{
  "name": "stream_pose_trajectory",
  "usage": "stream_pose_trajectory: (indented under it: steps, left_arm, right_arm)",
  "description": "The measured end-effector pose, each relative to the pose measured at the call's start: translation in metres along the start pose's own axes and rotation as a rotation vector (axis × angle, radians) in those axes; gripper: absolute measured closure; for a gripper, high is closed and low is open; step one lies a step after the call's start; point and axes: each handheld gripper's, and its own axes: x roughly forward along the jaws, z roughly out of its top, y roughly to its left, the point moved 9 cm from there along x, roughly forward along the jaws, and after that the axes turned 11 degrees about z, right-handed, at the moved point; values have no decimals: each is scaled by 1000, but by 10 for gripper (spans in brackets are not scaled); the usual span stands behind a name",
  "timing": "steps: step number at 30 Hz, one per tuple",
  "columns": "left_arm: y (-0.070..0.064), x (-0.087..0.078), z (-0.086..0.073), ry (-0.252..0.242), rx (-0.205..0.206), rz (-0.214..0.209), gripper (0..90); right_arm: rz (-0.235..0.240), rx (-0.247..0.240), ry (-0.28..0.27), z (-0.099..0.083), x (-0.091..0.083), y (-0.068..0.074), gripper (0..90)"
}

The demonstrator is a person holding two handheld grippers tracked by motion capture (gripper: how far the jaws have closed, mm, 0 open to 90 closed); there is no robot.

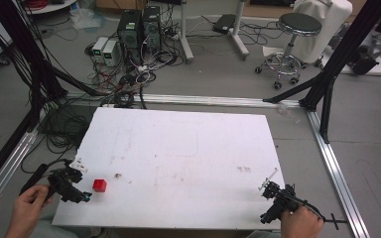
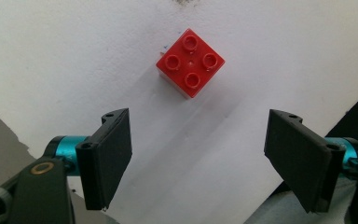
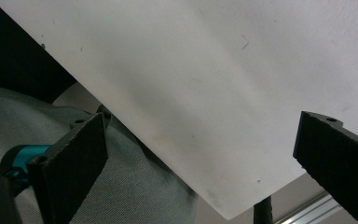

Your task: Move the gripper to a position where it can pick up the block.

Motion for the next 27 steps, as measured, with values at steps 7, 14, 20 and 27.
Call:
stream_pose_trajectory:
  steps: [7,14,20,27]
  left_arm:
    - [3,4,2,33,57,-12,234]
    - [2,3,6,39,151,-38,235]
    - [7,0,15,13,219,-45,235]
    - [6,4,25,33,345,-42,234]
  right_arm:
    - [0,4,-10,-2,-1,-1,23]
    - [3,0,-13,-1,0,0,23]
    - [6,1,-6,-1,1,0,23]
    - [7,-3,-8,-1,1,0,23]
